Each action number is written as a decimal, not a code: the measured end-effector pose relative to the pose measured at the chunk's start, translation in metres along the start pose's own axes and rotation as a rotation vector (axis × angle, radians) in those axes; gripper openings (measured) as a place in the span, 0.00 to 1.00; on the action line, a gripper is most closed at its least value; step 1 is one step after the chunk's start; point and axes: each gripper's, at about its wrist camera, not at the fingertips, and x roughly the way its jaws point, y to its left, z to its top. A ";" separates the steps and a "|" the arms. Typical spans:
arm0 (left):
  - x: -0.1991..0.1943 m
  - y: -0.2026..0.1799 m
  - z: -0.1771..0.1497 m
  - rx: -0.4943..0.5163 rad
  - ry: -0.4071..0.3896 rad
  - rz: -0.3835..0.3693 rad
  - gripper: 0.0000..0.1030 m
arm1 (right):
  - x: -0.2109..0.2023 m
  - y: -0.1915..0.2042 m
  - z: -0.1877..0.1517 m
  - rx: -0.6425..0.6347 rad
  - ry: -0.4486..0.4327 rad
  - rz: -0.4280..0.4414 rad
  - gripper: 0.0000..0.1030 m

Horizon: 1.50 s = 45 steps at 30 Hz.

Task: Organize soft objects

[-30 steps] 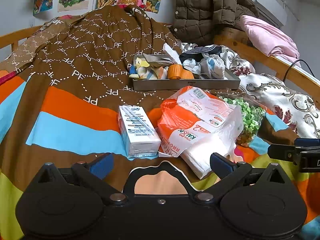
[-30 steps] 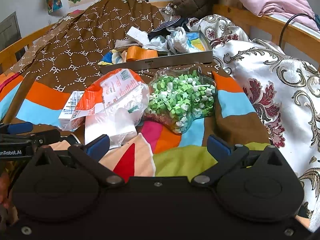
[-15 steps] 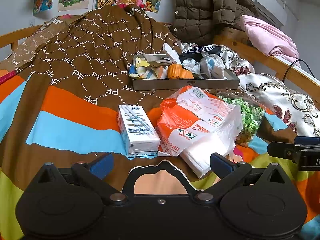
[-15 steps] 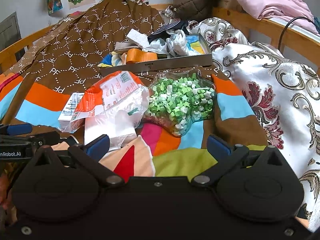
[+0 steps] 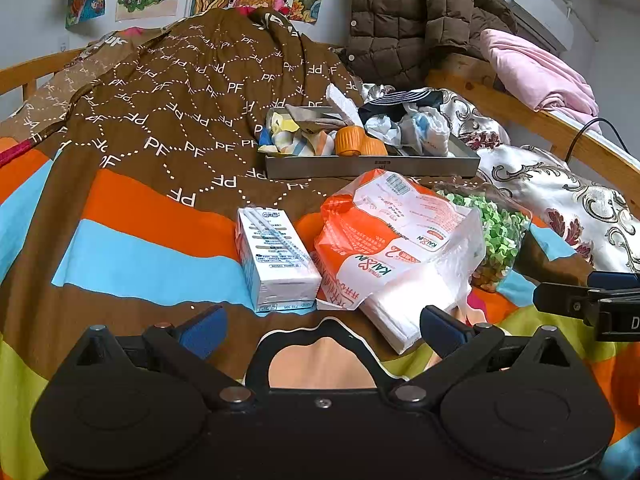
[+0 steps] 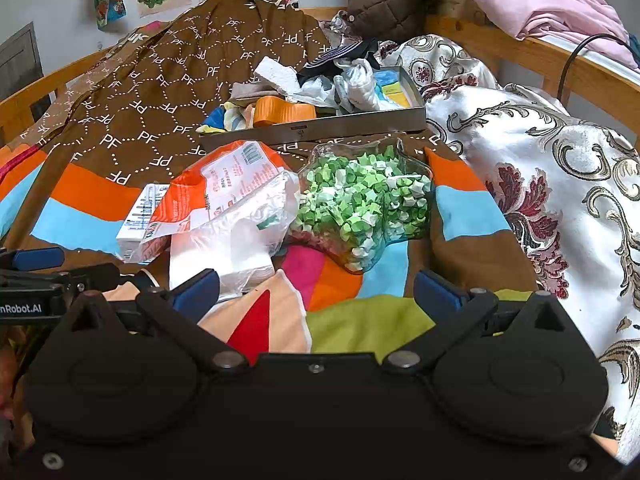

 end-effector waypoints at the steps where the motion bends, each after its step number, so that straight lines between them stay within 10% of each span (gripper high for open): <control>1: 0.000 0.000 0.000 0.001 0.000 0.000 0.99 | 0.000 0.000 0.000 0.000 0.000 0.000 0.99; 45: -0.002 0.001 -0.002 0.007 -0.010 0.013 0.99 | 0.003 -0.002 -0.006 0.011 0.019 -0.004 0.99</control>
